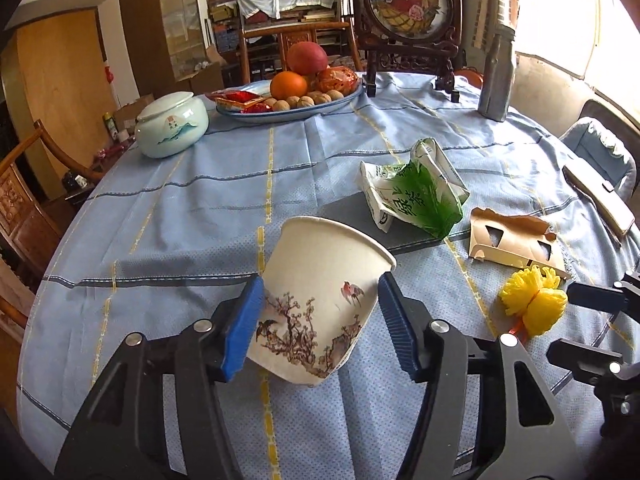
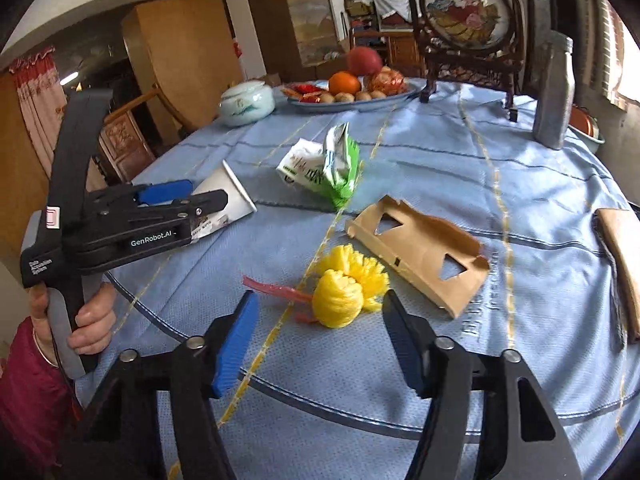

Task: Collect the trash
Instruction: 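Grasp the white bird-print paper cup with the left tool, then grasp the yellow flower-shaped toy with the right tool while the left tool holds the cup, then lift the cup with the left tool and the yellow toy with the right tool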

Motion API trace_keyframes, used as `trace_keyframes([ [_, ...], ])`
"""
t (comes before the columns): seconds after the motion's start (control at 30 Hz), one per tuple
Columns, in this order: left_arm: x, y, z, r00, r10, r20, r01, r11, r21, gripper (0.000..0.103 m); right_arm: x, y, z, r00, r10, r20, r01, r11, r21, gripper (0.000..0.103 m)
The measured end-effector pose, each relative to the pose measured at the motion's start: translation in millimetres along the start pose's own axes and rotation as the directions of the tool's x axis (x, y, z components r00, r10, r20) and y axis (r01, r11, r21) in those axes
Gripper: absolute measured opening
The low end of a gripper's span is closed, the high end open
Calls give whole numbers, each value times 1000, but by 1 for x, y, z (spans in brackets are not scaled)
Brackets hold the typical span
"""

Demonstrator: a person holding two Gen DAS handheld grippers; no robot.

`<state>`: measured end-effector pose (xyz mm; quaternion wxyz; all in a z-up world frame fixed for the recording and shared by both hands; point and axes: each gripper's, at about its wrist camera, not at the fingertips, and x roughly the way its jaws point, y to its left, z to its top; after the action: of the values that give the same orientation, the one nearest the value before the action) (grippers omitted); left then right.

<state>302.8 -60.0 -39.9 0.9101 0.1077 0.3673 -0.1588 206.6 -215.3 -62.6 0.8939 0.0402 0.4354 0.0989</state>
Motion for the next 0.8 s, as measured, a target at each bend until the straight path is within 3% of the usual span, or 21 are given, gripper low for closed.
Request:
trace_keyframes([
  [0.1,7,0,0,1000,8,-28,-8,1000,3,71,12,-5,8,999,-24,-32,25,1000,15,53],
  [0.17,14,0,1,998,9,-63,-9,1000,3,82,19,-10,10,998,6,-58,-3,999,40,50],
  [0.3,26,5,0,993,-6,-120,4,1000,-20,84,26,-25,13,996,53,-68,-45,993,111,33],
  [0.37,29,8,1,991,-21,-132,17,999,-36,80,24,-31,14,995,88,-48,-81,987,139,31],
  [0.43,28,9,0,991,-36,-125,31,999,-43,72,17,-32,14,994,109,-6,-107,984,140,31],
  [0.57,14,7,1,998,-31,-63,29,999,-36,72,4,-38,12,989,131,65,-140,978,158,31],
  [0.8,-13,10,1,998,-8,55,10,999,-49,72,-6,-39,10,986,134,104,-150,976,160,31],
])
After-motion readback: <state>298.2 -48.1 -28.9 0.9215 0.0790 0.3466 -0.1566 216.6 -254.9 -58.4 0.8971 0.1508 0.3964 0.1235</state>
